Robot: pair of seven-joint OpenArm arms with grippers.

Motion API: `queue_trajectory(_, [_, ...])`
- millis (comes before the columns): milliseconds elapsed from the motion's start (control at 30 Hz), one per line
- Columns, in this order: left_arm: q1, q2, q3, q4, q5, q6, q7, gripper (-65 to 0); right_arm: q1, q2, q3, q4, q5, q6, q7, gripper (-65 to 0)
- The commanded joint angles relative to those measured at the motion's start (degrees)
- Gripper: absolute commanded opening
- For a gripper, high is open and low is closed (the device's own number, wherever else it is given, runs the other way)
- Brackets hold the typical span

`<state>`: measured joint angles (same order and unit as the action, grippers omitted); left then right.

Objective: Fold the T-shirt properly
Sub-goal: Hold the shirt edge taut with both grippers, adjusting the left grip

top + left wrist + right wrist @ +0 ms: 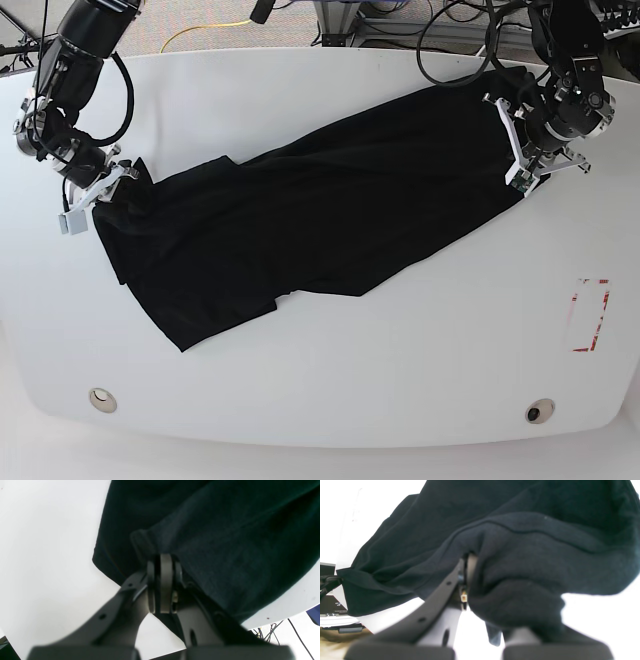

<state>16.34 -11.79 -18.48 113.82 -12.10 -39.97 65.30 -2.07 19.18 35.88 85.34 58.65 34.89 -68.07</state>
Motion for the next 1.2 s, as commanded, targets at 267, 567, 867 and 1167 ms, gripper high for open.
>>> queue_trajectory(267, [-1.96, 0.32, -0.2, -1.6, 0.27, -0.03, -0.29, -64.6, 2.55, 1.35, 0.12, -5.74, 1.17, 0.05, 1.13, -65.0])
queue_trajectory(567, [-1.96, 0.41, -0.2, -1.95, 0.27, -0.03, -0.29, -49.2, 2.55, 1.44, 0.12, -5.74, 1.26, 0.05, 1.13, -65.0])
queue_trajectory(867, [-2.05, 0.41, -0.2, -1.95, -0.08, -0.03, -0.29, -35.6, 2.55, 1.44, 0.12, -5.74, 1.26, 0.05, 1.13, -65.0])
queue_trajectory(1167, [-4.78, 1.81, 3.14, -6.44, 0.1, -0.03, -0.29, -33.1, 2.55, 1.44, 0.12, -5.74, 1.26, 0.05, 1.13, -65.0])
